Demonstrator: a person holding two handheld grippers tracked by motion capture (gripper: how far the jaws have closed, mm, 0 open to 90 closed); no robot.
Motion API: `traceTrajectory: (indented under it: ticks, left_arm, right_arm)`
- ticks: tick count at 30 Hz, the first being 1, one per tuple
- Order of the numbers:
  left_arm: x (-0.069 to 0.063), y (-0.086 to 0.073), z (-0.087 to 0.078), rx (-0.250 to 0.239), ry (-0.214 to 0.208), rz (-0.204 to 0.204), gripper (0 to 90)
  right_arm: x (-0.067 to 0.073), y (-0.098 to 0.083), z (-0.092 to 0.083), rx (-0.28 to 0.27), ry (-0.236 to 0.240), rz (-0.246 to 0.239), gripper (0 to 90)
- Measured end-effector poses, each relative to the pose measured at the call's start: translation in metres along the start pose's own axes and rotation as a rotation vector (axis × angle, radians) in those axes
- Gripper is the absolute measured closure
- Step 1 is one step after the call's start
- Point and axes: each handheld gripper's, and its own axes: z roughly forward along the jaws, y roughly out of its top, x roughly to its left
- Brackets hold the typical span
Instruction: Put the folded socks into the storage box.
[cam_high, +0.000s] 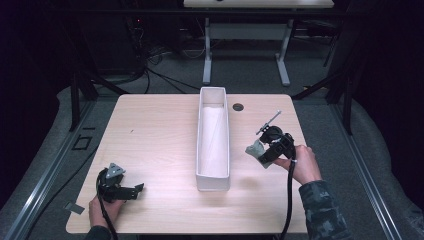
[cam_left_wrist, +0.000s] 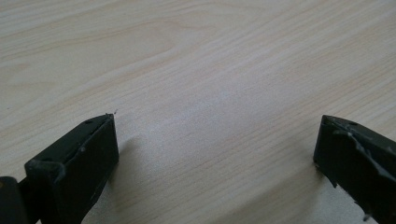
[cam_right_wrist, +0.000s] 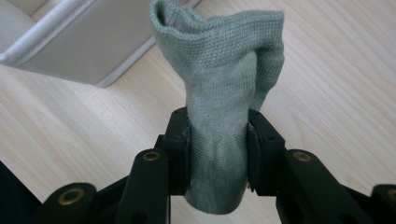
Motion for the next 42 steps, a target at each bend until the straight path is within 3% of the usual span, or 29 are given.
traceTrajectory:
  ticks: [42]
  left_arm:
    - [0.0, 0.0, 0.0, 0.0, 0.001, -0.001, 0.0]
  right_arm:
    - [0.018, 0.033, -0.04, -0.03, -0.052, -0.13, 64.9]
